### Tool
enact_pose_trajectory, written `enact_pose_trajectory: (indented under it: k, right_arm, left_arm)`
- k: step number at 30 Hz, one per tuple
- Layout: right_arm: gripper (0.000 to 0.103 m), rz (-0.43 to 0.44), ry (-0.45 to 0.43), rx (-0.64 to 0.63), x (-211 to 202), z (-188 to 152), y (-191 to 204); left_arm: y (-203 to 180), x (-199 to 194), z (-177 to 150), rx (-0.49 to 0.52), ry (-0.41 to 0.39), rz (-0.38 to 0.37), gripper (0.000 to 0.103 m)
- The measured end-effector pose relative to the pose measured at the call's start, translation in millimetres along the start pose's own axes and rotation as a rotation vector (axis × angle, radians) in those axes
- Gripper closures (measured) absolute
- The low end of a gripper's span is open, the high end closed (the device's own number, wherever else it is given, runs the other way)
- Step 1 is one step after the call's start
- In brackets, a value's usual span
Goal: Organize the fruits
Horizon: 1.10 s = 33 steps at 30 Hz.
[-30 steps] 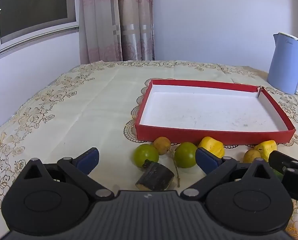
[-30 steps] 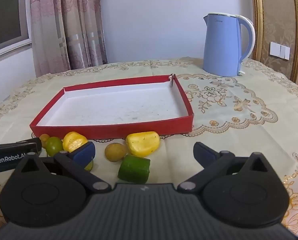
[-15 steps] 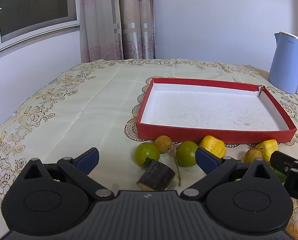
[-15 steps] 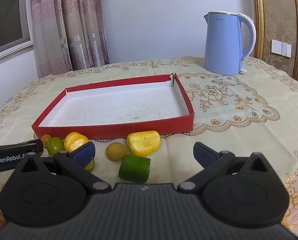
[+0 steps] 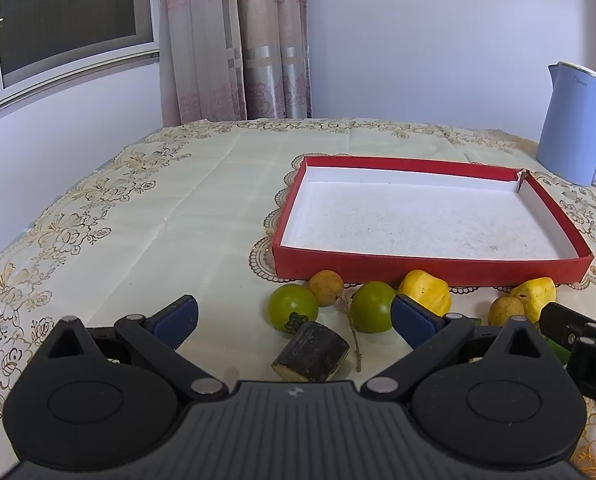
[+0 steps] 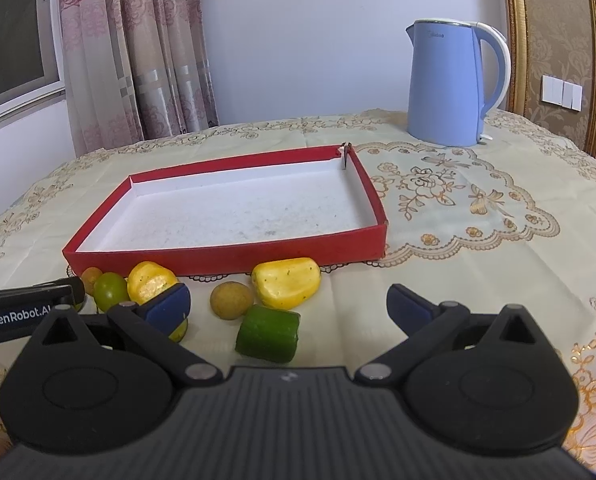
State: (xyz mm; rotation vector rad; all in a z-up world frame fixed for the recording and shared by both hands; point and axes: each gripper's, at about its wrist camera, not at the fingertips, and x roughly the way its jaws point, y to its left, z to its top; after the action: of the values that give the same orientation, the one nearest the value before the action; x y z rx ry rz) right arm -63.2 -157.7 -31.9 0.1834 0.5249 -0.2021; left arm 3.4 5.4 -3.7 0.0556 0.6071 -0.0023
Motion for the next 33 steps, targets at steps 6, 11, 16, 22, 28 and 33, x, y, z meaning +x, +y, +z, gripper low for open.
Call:
enact_pose_trajectory:
  k: [6,11,16,22,28,33]
  right_arm:
    - [0.000,-0.002,-0.003,0.003,0.3,-0.4,-0.4]
    - [0.000,-0.001,0.000,0.003,0.3,-0.5,-0.9]
    - [0.000,-0.001,0.001,0.002,0.8,-0.8,-0.6]
    - [0.000,-0.001,0.000,0.004,0.6,-0.8,-0.6]
    - [0.000,0.001,0.001,0.003,1.3,-1.4,-0.8]
    - [0.000,0.001,-0.001,0.003,1.2,-1.5,-0.9]
  left_arm:
    - [1.0,0.1,0.4,0.002,0.002,-0.005,0.000]
    - [1.0,0.9,0.2,0.003,0.002,-0.006,0.000]
    - [0.7,0.9,-1.5,0.002,0.002,-0.005,0.000]
    - [0.7,1.0,-1.7,0.002,0.003,-0.005,0.000]
    - [1.3,1.5,-3.2,0.004,0.004,-0.006,0.000]
    - [1.0,2.1,-4.9,0.005,0.007,-0.009,0.000]
